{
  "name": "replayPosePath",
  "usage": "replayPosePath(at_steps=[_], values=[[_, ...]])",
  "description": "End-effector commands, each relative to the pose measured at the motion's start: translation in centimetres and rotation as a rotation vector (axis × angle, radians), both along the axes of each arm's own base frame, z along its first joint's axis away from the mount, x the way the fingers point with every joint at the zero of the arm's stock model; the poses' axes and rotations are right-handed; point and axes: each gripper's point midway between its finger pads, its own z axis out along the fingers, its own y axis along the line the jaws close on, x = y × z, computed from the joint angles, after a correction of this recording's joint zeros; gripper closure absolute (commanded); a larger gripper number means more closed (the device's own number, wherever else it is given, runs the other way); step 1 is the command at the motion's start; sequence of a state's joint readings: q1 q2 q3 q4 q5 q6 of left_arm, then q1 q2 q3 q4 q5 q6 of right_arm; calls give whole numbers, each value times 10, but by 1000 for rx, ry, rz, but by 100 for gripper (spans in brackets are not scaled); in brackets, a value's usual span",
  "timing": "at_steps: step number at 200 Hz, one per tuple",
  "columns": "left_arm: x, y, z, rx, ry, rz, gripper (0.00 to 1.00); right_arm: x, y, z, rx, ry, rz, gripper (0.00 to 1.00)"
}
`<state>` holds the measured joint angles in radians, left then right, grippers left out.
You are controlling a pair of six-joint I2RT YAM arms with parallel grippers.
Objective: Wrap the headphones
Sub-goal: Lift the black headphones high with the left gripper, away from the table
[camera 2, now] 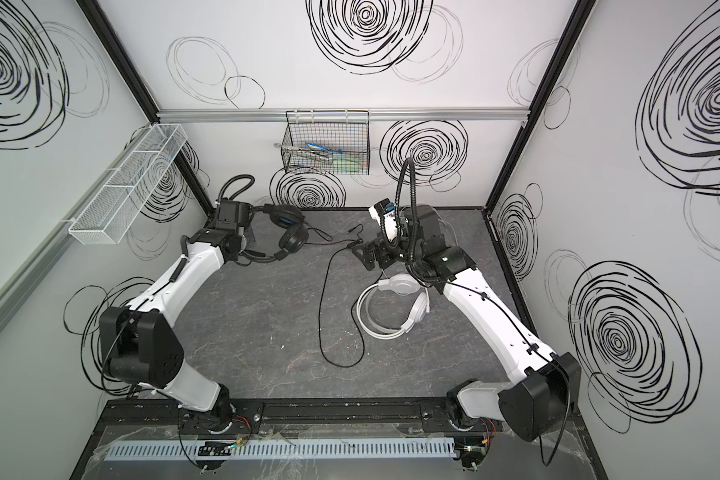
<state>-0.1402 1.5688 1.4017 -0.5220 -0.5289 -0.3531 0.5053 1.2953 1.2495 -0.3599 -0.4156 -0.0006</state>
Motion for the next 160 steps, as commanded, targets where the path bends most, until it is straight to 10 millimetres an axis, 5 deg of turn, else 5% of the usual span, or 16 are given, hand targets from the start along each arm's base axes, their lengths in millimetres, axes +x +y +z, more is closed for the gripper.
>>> replayPosePath(at_steps=[1, 25, 58, 102, 160], values=[[-11, -21, 84, 182, -157, -70, 100, -27, 23, 12, 82, -48, 138, 3], [-27, -57, 120, 263, -248, -185, 100, -29, 28, 16, 71, -92, 137, 3], [-39, -101, 143, 165, -306, -380, 100, -23, 18, 16, 99, -137, 98, 3], [-63, -129, 172, 34, -356, -524, 100, -23, -3, 10, 154, -114, 65, 3], [-83, -146, 220, -34, -440, -553, 100, -36, 9, -7, 187, -59, 171, 3]])
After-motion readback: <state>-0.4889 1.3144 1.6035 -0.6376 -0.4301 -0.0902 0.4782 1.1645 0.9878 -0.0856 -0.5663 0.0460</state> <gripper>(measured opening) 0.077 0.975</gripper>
